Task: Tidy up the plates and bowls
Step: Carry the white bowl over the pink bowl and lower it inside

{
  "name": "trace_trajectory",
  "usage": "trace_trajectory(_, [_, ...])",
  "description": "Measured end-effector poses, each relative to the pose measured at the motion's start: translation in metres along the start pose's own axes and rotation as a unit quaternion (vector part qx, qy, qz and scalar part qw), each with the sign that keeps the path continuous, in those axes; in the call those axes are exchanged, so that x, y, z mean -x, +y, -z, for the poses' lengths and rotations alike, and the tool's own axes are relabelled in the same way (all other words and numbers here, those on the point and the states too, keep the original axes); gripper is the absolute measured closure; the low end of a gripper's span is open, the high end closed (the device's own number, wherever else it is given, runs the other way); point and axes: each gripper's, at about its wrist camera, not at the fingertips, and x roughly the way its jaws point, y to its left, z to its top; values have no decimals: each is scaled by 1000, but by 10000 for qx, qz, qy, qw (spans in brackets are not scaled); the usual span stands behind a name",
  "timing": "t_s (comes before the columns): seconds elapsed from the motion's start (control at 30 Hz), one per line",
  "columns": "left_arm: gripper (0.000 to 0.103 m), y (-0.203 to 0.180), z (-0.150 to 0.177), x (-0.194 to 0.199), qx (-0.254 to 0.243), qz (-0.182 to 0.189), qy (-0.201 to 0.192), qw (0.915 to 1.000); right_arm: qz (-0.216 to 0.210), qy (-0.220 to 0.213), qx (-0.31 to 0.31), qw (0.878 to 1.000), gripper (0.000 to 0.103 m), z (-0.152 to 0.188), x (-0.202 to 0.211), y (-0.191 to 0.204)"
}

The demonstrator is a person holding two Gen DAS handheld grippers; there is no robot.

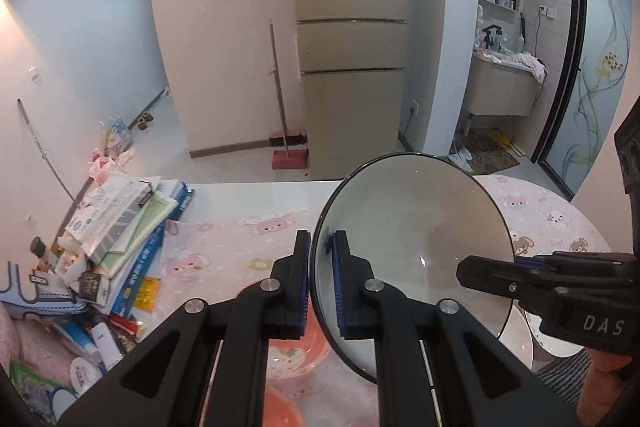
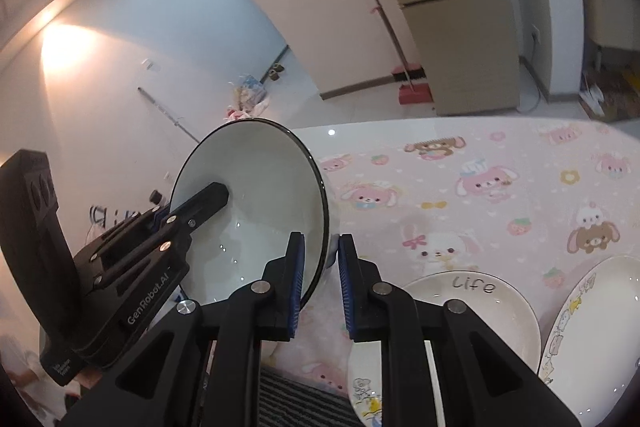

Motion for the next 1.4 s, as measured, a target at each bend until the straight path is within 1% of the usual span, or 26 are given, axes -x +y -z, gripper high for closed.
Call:
trace_trajectory(0.13, [95, 23, 16, 26, 142, -79, -99, 9998, -75, 100, 284, 9995, 84, 14, -2, 31])
trace_trajectory(0.23, [95, 41, 41, 43, 300, -144, -176, 9993, -96, 361, 512, 9980, 84, 30, -14, 52])
trace_trajectory(0.27, [95, 45, 49, 47, 354, -176, -214, 9990, -169, 476, 536, 9973, 84, 37, -21, 58])
trace_trajectory(0.33, [96, 63, 67, 51, 572, -139, -158, 9981, -214, 636, 516, 9964, 84, 48, -31, 66])
trace_trajectory(0.37, [96, 68, 73, 51, 621, -116, -129, 9979, -210, 686, 553, 9959, 84, 53, -36, 70])
trace_trajectory(0.57, [96, 94, 114, 45, 838, -302, -13, 9960, 66, 1023, 825, 9913, 84, 78, -73, 95])
trace_trajectory(0.7, [96, 111, 138, 32, 1148, -183, 170, 9931, 117, 1182, 905, 9888, 84, 89, -92, 97])
trace_trajectory(0.83, [96, 115, 158, 17, 1284, -121, 366, 9910, 305, 1208, 1081, 9863, 84, 99, -104, 99])
trace_trajectory(0.97, [95, 116, 170, 6, 1311, -221, 497, 9899, 396, 1395, 1115, 9831, 84, 105, -119, 96])
trace_trajectory(1.07, [95, 114, 172, 4, 1220, -315, 508, 9907, 373, 1512, 1085, 9818, 84, 107, -128, 93])
trace_trajectory(1.13, [95, 112, 172, 3, 1129, -447, 527, 9912, 392, 1558, 1099, 9809, 84, 110, -133, 93])
trace_trajectory(1.2, [95, 110, 173, 1, 1004, -584, 568, 9916, 568, 1471, 1196, 9802, 84, 115, -135, 100])
trace_trajectory(1.23, [94, 109, 174, 0, 899, -661, 592, 9920, 727, 1383, 1393, 9778, 84, 119, -134, 108])
trace_trajectory(1.27, [93, 109, 175, -1, 789, -714, 618, 9924, 789, 1330, 1531, 9760, 84, 121, -134, 113])
trace_trajectory(1.3, [93, 112, 176, -1, 753, -735, 645, 9924, 794, 1301, 1626, 9749, 84, 122, -134, 116])
trace_trajectory(1.33, [93, 115, 176, 0, 816, -715, 663, 9919, 722, 1306, 1567, 9763, 84, 121, -135, 115])
trace_trajectory(1.4, [95, 121, 176, 3, 874, -612, 659, 9921, 734, 1312, 1527, 9768, 84, 121, -135, 113])
